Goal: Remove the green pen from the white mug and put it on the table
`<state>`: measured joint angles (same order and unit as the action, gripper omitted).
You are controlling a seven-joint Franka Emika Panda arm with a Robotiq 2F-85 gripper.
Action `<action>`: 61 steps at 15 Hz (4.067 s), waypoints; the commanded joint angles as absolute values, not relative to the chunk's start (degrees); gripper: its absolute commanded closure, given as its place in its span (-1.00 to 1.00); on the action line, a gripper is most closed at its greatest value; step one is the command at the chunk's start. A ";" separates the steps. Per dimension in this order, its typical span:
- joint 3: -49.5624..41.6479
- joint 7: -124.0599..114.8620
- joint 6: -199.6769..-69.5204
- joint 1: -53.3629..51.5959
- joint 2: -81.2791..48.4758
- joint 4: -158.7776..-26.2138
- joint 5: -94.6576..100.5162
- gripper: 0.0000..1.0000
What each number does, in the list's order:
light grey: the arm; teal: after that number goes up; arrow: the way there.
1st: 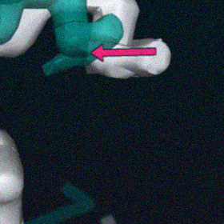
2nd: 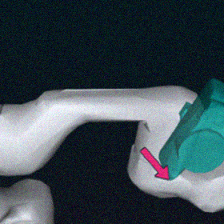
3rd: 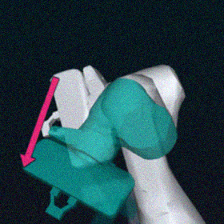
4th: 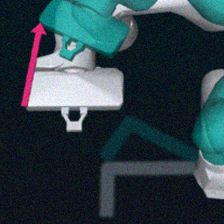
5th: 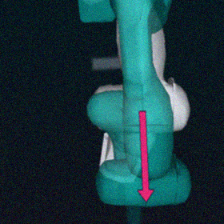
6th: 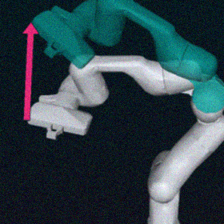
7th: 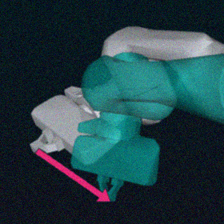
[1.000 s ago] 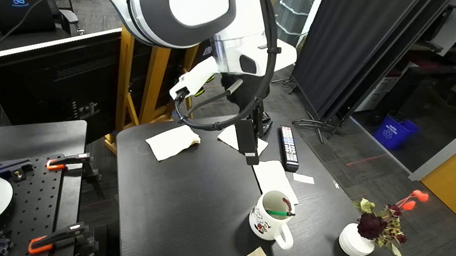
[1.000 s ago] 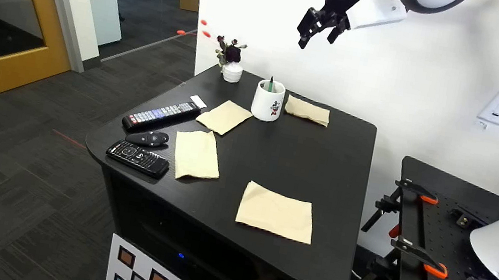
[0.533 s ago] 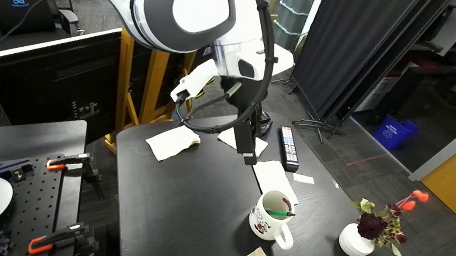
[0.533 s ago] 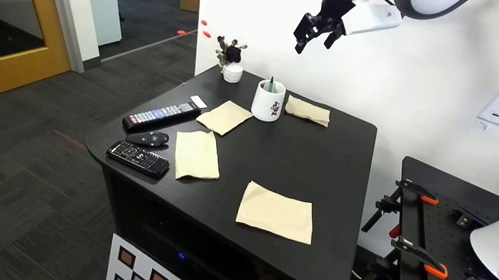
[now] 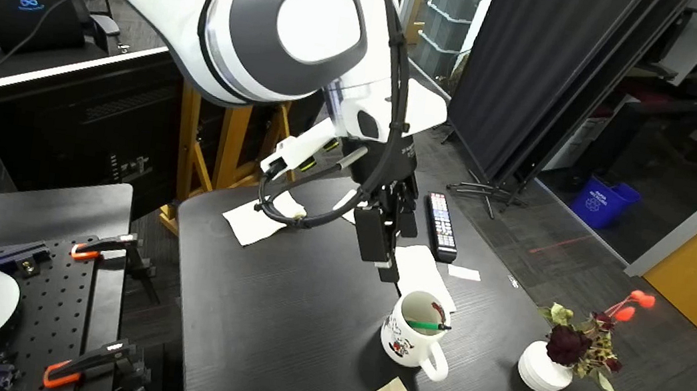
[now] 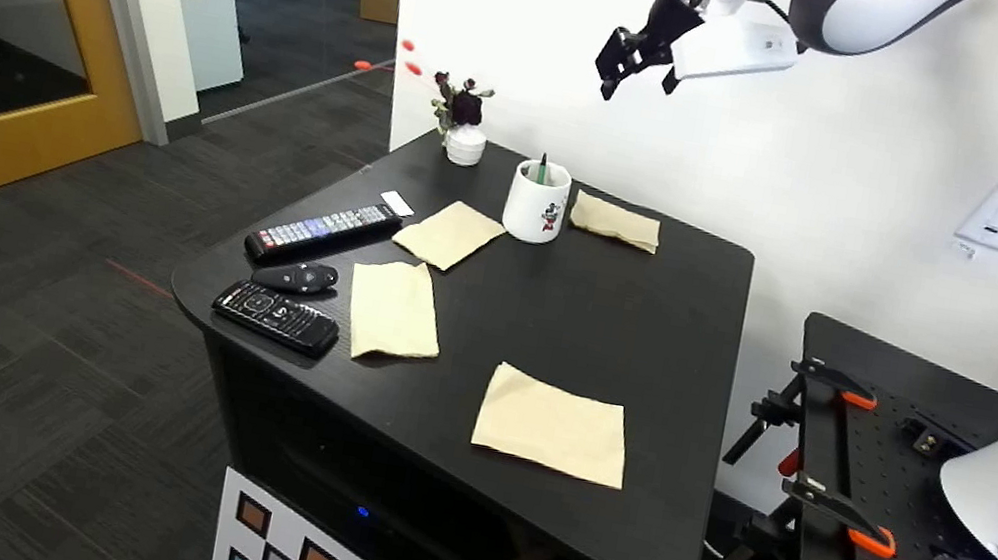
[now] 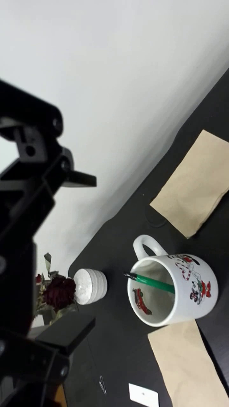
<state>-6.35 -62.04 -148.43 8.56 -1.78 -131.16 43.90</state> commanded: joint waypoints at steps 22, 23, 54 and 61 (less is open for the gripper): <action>-4.90 -76.85 -166.00 12.80 -28.88 -116.11 43.05 -0.13; -4.43 -76.39 -165.96 13.19 -29.10 -115.86 42.57 -0.10; -17.42 -41.41 -166.25 0.80 -37.68 -110.48 2.08 0.69; -19.89 -42.41 -166.11 -2.01 -38.16 -108.95 2.64 0.94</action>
<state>-17.52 -43.81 -165.51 0.38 -37.53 -110.51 3.91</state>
